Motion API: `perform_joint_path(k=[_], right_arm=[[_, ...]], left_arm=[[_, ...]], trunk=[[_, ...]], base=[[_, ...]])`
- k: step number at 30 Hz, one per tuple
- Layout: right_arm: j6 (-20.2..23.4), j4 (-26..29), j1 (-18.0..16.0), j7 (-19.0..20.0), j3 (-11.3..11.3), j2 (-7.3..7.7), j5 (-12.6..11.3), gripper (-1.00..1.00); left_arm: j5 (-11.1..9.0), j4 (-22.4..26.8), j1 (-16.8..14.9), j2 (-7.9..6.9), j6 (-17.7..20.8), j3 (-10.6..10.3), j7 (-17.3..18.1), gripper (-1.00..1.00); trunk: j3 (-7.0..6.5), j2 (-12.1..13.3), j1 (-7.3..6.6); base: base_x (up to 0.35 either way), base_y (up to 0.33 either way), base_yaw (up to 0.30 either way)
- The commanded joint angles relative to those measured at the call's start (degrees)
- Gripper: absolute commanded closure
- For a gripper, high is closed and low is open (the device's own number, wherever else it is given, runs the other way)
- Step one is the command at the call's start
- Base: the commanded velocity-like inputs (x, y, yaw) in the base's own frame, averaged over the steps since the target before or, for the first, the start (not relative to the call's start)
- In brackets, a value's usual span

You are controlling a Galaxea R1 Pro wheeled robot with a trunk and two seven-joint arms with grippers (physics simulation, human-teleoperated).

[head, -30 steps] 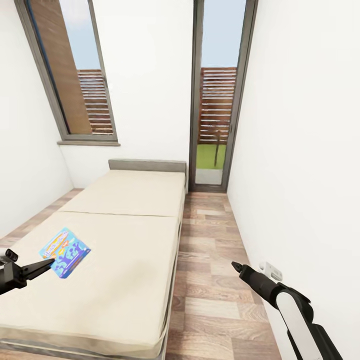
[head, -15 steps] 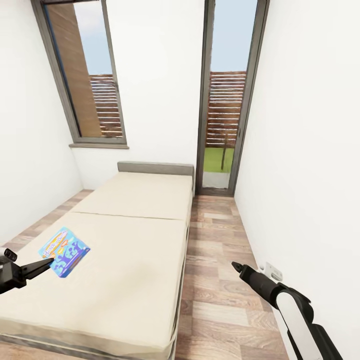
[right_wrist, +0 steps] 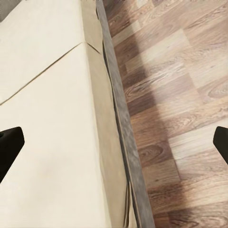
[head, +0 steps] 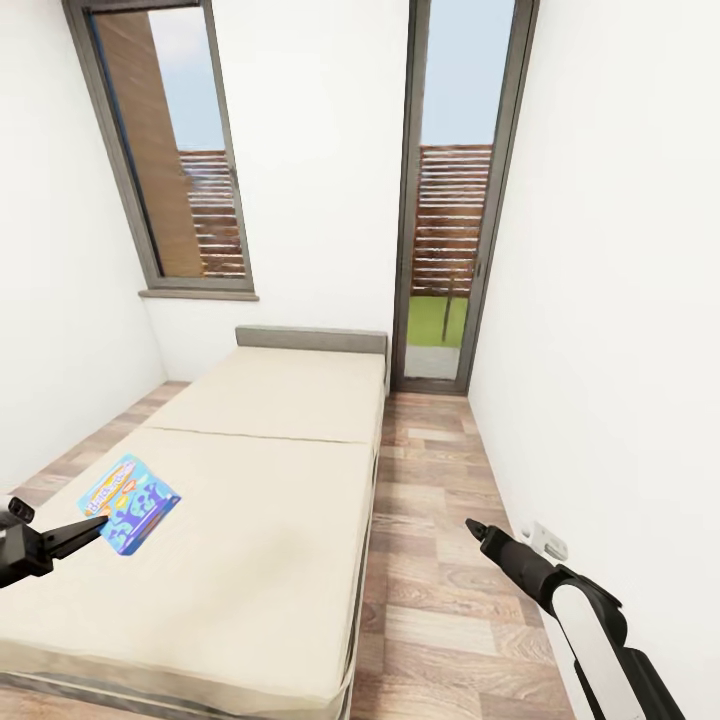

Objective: Put all the toys in the child's room - the three board games (two on the bed and one on the table), the two jigsaw puzzles on the table, and the tennis ball on the table - inside the toy box on the table in the child's room.

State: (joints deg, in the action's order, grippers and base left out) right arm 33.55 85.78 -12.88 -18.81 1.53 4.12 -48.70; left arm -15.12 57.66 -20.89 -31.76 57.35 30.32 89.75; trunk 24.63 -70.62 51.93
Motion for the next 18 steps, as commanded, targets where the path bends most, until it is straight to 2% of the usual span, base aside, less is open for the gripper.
perform_joint_path(k=[1,12,18], right_arm=[[0.14,0.09,-0.04,-0.53,-0.02,0.01,-0.6,-1.0],[0.06,0.09,-0.04,-0.53,-0.04,0.01,-0.6,-1.0],[0.03,0.09,-0.04,-0.53,-1.0,0.01,-0.54,-1.0]], left_arm=[[0.09,0.0,-0.03,-0.01,0.6,0.0,0.25,1.0],[0.09,0.0,-0.03,0.03,0.58,-0.07,0.25,1.0],[0.09,0.0,-0.03,0.07,0.6,-0.18,0.25,1.0]], trunk=[[-0.12,0.38,-0.23],[-2.09,4.79,-2.64],[-3.17,7.19,-3.96]], base=[[0.0,0.0,0.0],[0.0,0.0,0.001],[0.0,0.0,0.204]])
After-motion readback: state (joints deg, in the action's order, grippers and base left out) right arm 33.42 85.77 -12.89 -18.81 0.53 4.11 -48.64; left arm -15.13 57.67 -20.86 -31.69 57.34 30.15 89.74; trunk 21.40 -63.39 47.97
